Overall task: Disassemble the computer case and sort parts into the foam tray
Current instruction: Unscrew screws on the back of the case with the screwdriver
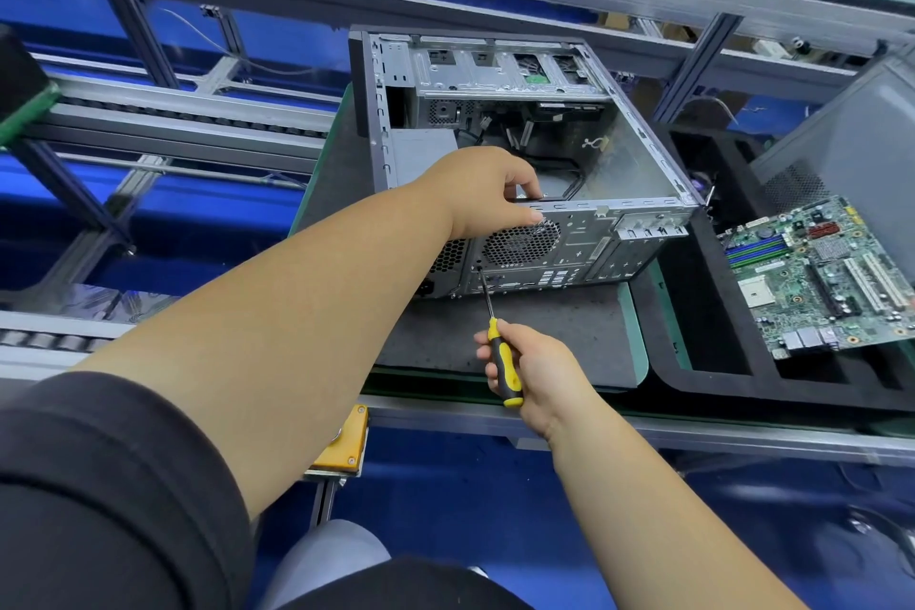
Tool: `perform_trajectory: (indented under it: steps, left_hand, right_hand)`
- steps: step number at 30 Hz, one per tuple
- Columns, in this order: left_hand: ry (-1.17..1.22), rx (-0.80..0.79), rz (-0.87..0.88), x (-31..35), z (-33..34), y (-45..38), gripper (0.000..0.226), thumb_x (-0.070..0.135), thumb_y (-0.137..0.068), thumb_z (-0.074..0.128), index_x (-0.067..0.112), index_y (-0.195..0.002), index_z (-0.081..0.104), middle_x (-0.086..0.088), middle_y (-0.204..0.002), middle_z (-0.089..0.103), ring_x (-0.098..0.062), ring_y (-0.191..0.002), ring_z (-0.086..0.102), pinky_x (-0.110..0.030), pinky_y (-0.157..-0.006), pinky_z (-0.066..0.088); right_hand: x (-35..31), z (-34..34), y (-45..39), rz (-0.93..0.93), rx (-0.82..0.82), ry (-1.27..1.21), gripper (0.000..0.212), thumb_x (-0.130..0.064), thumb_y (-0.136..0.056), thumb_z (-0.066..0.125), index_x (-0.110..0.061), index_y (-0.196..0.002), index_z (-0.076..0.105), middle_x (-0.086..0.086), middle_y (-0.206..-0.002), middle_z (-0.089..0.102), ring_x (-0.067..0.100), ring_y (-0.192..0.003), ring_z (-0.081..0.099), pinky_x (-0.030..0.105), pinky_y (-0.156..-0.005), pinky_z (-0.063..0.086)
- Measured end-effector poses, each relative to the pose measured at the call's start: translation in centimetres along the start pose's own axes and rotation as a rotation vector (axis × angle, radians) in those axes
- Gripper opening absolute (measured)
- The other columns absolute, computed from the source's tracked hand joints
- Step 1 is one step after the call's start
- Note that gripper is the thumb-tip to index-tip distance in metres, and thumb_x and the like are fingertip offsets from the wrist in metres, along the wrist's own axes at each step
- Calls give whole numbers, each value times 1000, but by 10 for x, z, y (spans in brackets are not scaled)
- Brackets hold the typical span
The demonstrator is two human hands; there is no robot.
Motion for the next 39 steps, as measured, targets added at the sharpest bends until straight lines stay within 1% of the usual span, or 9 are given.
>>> perform_trajectory:
  steps: [6, 11, 17, 22, 26, 27, 31, 35, 39]
  left_hand:
    - [-1, 1, 0, 1, 0, 0, 31, 49, -86, 66, 34, -113, 68, 6, -104, 64, -13, -94, 57, -29, -84, 47]
    - [-3, 2, -1, 0, 0, 0, 31, 49, -85, 66, 34, -113, 68, 6, -103, 64, -13, -93, 57, -28, -84, 47]
    - [-5, 7, -6, 0, 0, 0, 31, 49, -85, 67, 35, -112, 69, 7, -104, 64, -14, -95, 58, -30, -85, 48]
    - [-5, 9, 0, 0, 0, 0, 30, 49, -85, 67, 35, -112, 69, 7, -103, 64, -14, -93, 58, -28, -83, 47]
    - [-14, 8, 3, 0, 0, 0, 31, 49, -85, 66, 34, -112, 68, 7, -102, 64, -14, -93, 57, -27, -82, 46]
    - [-18, 5, 3, 0, 0, 0, 31, 50, -86, 66, 35, -113, 68, 8, -101, 63, -14, -92, 57, -27, -81, 46]
    - [-39, -4, 2, 1, 0, 0, 31, 50, -86, 64, 34, -113, 68, 8, -100, 63, -14, -93, 57, -28, -82, 47]
    - [-42, -8, -2, 1, -1, 0, 32, 50, -86, 64, 33, -113, 68, 8, -101, 63, -15, -94, 58, -31, -85, 48]
    - [-44, -13, 10, 1, 0, 1, 30, 48, -88, 63, 30, -112, 69, 7, -100, 61, -14, -92, 56, -31, -84, 48]
  right_hand:
    - [3, -1, -5, -88, 45, 181, 20, -32, -95, 64, -13, -90, 68, -3, -67, 64, 11, -57, 56, 24, -47, 41]
    - [4, -4, -7, -163, 58, 246, 24, -37, -87, 73, -15, -81, 64, 0, -66, 62, 14, -57, 50, 29, -52, 39]
    - [-2, -4, -5, -200, 59, 280, 17, -34, -91, 69, -17, -89, 67, -5, -64, 69, 13, -72, 57, 32, -68, 39]
    - [-13, -5, -4, -150, 77, 221, 20, -25, -94, 57, -14, -87, 73, -1, -62, 66, 16, -70, 55, 30, -68, 41]
    - [-15, -10, -4, -328, 167, 510, 4, -23, -93, 63, -23, -89, 62, -3, -75, 62, 13, -56, 60, 27, -55, 43]
    - [-14, -11, -3, -376, 211, 617, 8, -25, -92, 66, -26, -90, 59, -7, -78, 59, 12, -54, 61, 28, -55, 44]
    - [-15, -5, 2, -572, 411, 1111, 19, -33, -89, 68, -30, -100, 53, -10, -91, 55, 16, -74, 55, 30, -60, 41]
    - [-13, 3, 4, -581, 372, 1149, 28, -42, -95, 58, -21, -113, 53, -3, -100, 52, 20, -83, 52, 30, -61, 36]
    - [-10, -2, 3, -555, 335, 1070, 15, -34, -99, 51, -21, -107, 55, -2, -90, 57, 14, -70, 50, 27, -52, 31]
Point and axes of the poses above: each hand's wrist, its own y-axis away from the middle knuckle, its own z-axis out of the palm, x = y × z, the point moved 1 cm from there along -y, towards the middle knuckle
